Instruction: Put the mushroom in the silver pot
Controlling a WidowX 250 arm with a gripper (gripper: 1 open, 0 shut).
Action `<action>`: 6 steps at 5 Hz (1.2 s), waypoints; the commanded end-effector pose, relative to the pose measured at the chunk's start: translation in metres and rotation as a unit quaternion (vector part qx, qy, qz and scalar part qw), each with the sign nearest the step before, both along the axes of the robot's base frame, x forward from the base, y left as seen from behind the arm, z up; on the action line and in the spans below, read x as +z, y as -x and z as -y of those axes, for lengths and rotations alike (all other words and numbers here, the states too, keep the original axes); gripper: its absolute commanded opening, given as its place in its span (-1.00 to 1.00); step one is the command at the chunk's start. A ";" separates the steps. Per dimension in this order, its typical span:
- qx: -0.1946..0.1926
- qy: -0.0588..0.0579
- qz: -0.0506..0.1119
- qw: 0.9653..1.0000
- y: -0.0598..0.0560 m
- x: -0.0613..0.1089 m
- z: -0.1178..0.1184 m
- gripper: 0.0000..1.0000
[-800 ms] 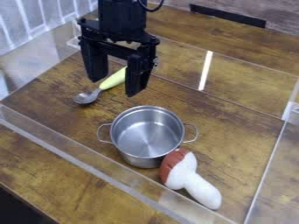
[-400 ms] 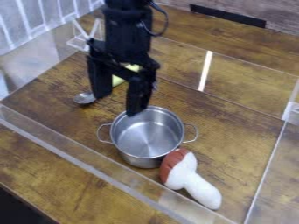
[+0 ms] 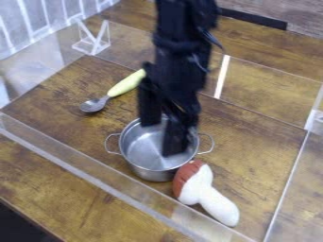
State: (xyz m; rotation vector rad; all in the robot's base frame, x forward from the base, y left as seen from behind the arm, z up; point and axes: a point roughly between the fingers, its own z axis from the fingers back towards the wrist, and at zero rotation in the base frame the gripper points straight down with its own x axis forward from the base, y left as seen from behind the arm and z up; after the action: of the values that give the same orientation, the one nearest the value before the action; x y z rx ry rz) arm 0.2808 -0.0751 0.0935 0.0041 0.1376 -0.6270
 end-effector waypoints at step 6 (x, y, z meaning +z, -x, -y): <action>-0.084 0.023 0.038 0.995 -0.010 -0.024 0.038 1.00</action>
State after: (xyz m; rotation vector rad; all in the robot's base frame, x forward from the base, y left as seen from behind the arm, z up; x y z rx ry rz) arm 0.2882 -0.1160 0.0619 -0.0061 0.0787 -0.8059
